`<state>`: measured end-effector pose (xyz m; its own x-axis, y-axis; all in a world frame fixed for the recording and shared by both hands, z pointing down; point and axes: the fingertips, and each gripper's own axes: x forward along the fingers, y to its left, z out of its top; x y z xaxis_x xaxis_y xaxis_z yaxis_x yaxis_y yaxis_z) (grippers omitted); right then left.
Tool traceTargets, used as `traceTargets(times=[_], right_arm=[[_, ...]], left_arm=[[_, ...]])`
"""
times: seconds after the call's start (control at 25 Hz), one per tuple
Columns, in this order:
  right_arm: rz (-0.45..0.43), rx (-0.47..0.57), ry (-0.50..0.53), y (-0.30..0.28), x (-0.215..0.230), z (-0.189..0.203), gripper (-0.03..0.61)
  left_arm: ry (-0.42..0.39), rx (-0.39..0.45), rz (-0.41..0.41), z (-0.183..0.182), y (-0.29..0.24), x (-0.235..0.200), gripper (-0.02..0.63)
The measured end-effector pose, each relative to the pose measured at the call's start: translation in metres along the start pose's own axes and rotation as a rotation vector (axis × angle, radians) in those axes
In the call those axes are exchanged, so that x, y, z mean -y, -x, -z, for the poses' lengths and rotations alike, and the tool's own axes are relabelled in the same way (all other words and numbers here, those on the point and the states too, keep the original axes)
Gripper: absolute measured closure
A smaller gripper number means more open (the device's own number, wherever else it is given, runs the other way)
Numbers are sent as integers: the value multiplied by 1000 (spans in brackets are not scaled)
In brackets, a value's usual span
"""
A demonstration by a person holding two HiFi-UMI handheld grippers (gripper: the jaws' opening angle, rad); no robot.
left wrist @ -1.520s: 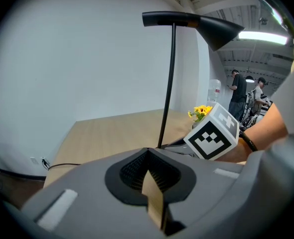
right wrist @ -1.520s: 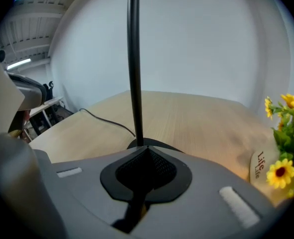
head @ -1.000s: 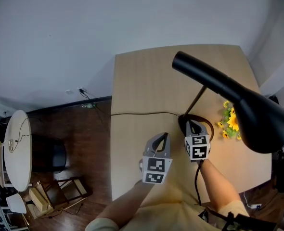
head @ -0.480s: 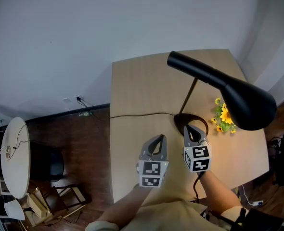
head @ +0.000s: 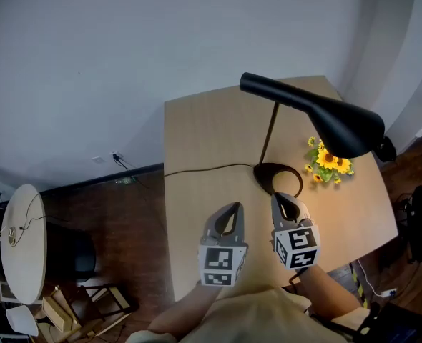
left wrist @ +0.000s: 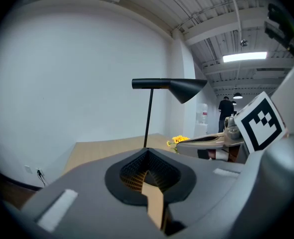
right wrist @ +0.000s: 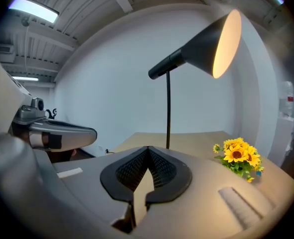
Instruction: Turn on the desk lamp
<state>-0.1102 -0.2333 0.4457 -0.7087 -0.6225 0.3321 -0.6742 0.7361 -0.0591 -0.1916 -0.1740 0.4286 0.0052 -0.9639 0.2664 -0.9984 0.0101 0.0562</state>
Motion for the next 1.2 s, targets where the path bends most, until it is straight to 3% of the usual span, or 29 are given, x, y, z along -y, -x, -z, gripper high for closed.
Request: traceTargets(times=[0.56,0.8,1.2], right_arm=[[-37,77,-9,114,-80,6,579],[-27,100,-28,155,-109,13,578],[-32,151,-11,200,-139,9,579]], left_arm=[[-79,20,96,12,118,42,615],[-64,13,102,27,159,45,615],[-98,53,105,22,198,53,615]])
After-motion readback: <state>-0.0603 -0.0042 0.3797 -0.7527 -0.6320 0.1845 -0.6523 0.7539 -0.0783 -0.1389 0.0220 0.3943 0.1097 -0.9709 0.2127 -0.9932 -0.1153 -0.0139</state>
